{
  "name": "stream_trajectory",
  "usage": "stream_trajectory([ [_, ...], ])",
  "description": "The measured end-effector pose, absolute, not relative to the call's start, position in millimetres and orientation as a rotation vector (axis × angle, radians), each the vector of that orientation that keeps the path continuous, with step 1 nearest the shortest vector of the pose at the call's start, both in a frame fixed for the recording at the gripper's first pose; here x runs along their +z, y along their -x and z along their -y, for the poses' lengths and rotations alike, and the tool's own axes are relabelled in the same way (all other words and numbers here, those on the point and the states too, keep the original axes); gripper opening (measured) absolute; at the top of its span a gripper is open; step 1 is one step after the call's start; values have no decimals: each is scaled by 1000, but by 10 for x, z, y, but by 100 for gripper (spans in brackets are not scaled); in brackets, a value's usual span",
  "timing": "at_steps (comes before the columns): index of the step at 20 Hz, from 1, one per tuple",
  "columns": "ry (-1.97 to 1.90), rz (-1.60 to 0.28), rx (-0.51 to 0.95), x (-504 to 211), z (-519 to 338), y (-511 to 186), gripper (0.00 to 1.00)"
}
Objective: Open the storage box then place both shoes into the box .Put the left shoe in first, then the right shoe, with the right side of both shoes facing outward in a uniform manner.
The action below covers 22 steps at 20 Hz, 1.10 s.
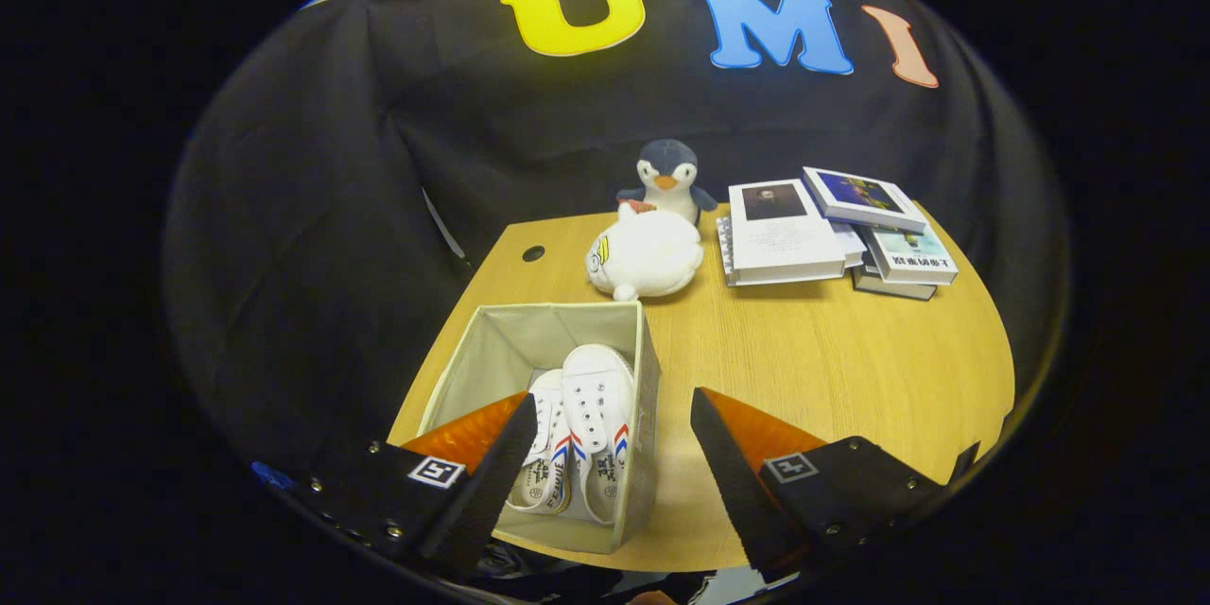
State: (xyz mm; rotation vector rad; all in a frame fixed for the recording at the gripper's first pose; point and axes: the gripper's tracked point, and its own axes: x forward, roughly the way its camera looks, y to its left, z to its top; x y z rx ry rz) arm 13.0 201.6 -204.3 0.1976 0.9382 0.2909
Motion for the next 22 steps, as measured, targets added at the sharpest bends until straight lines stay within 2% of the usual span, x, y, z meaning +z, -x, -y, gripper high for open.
stream_trajectory([
  [10,-73,-571,278,-1077,-1260,-346,99],
  [16,13,-354,159,-584,-625,-294,99],
  [22,-16,-242,36,-497,-119,-111,99],
])
